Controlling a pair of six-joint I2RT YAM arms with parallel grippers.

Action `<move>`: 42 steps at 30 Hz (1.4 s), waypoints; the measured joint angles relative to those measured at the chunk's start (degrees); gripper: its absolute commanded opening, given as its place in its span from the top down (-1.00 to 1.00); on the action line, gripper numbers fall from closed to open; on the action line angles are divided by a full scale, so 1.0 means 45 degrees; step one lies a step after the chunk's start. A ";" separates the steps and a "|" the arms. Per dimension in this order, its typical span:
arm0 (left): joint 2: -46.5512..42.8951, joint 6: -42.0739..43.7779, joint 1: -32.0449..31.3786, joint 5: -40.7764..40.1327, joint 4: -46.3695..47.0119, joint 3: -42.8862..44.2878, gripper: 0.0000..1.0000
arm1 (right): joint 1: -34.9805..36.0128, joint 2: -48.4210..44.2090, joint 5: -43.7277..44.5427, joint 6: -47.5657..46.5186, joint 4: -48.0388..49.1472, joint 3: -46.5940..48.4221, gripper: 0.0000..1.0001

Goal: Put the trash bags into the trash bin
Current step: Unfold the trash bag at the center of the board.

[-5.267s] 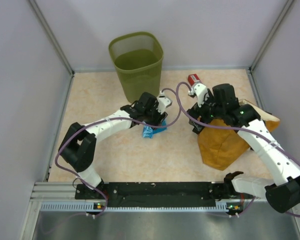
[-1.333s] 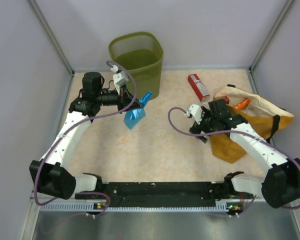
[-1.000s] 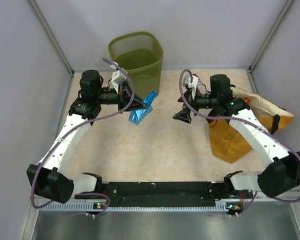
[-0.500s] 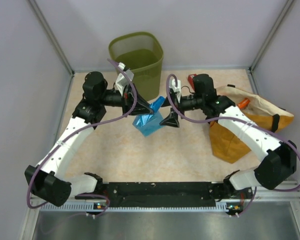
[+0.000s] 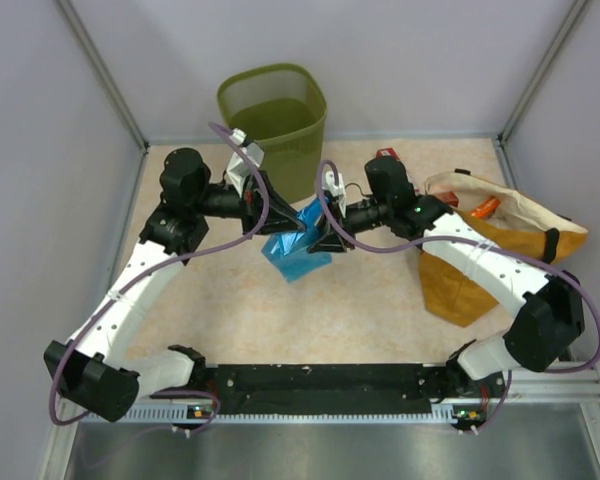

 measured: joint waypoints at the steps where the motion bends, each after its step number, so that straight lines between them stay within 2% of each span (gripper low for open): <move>1: -0.0034 0.0102 0.0005 -0.0078 -0.0058 -0.0092 1.00 | 0.0000 0.0005 -0.0034 -0.0039 -0.0029 0.0000 1.00; 6: -0.0185 0.1297 0.0359 -0.0709 -0.0563 -0.1452 1.00 | -0.0209 0.0000 -0.0019 -0.0146 -0.0981 -0.0039 1.00; 11: 0.0068 0.2302 0.0874 -0.1423 -0.1005 -0.2681 1.00 | -0.1248 0.0248 0.0000 -0.0758 -0.3041 -0.0044 1.00; 16: 0.0845 0.3308 0.0986 -0.2511 -0.1175 -0.3827 1.00 | -0.1583 0.1991 0.0049 -0.1749 -0.5693 0.0515 1.00; 20: 0.1710 0.3628 0.1243 -0.3381 -0.1185 -0.4435 0.97 | -0.1438 0.3691 0.0019 -0.2331 -0.6994 0.1112 1.00; 21: 0.1880 0.3648 0.1326 -0.3551 -0.1175 -0.4629 0.79 | -0.1384 0.3993 0.0039 -0.2433 -0.7203 0.1171 1.00; 23: 0.2195 0.3745 0.1506 -0.3857 -0.1190 -0.5027 0.30 | -0.1277 0.4420 0.0117 -0.2550 -0.7485 0.1258 1.00; 24: 0.2331 0.3866 0.1583 -0.4007 -0.1195 -0.5168 0.16 | -0.1214 0.4614 0.0180 -0.2579 -0.7587 0.1341 1.00; 26: 0.2458 0.4158 0.1797 -0.4517 -0.1229 -0.5309 0.02 | -0.1132 0.4877 0.0364 -0.2589 -0.7995 0.1520 1.00; 30: 0.2482 0.4517 0.2701 -0.5513 -0.1156 -0.5479 -0.15 | -0.1073 0.4959 0.0733 -0.2550 -0.8699 0.1656 1.00; 35: 0.2283 0.4799 0.3735 -0.6130 -0.1088 -0.5523 -0.27 | -0.1073 0.4959 0.1258 -0.2370 -0.9005 0.2045 1.00; 37: 0.1938 0.4954 0.3852 -0.6198 -0.1093 -0.5542 -0.37 | -0.1073 0.4949 0.1457 -0.2307 -0.9151 0.2278 1.00; 42: 0.1030 0.5401 0.3793 -0.5965 -0.1088 -0.5561 -0.38 | -0.1073 0.4624 0.1899 -0.2089 -0.9525 0.3201 1.00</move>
